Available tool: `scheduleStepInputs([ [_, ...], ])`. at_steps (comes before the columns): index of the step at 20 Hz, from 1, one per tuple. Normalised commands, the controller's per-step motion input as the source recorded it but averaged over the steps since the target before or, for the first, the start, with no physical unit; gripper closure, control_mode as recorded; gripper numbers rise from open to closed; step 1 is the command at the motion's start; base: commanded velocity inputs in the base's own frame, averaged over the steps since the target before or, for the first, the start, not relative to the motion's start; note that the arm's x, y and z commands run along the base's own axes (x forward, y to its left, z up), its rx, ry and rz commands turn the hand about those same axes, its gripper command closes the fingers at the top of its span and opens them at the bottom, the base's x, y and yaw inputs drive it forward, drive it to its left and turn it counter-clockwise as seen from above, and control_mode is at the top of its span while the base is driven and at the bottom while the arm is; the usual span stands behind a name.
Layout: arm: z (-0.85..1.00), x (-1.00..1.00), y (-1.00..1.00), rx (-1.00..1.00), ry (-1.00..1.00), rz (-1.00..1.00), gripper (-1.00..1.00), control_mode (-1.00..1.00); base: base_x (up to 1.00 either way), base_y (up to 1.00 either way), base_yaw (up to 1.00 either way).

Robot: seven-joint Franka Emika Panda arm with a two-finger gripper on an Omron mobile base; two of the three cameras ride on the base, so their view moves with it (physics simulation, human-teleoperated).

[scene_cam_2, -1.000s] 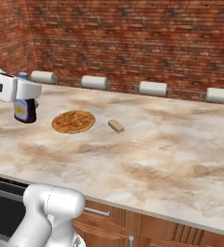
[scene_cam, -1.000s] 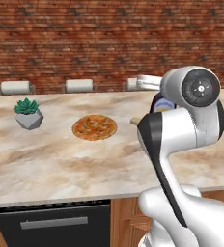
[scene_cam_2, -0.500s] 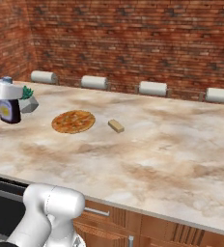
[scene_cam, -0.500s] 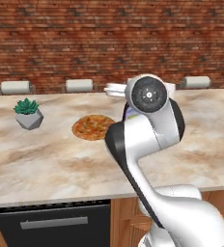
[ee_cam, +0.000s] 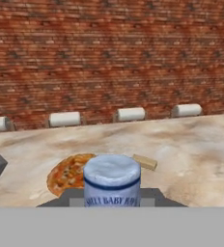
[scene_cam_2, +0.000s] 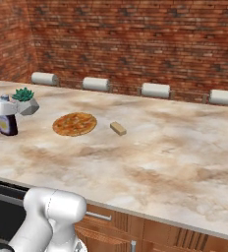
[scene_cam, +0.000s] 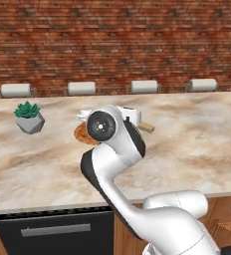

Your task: Move the mayonnaise and condiment bottle from the cabinet to the dining counter.

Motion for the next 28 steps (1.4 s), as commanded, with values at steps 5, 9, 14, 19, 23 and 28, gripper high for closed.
scheduleStepInputs([
  [5, -0.56, 0.65, 0.07, 0.00, 0.00, 0.00, 1.00, -1.00, 0.00, 0.00, 0.00],
  [9, -0.51, 0.65, 0.05, 0.00, 0.00, 0.00, 1.00, -1.00, 0.00, 0.00, 0.00],
  [14, -0.45, 0.18, 0.06, 0.00, 0.00, 0.01, 1.00, -1.00, 0.00, 0.00, 0.00],
  [19, -0.47, 0.18, 0.04, 0.00, 0.00, 0.02, 1.00, -1.00, 0.00, 0.00, 0.00],
  [23, -0.38, 0.29, 0.08, 0.00, 0.00, 0.00, 1.00, -1.00, 0.00, 0.00, 0.00],
  [28, -0.30, 0.36, 0.07, 0.00, 0.00, 0.00, 1.00, -1.00, 0.00, 0.00, 0.00],
])
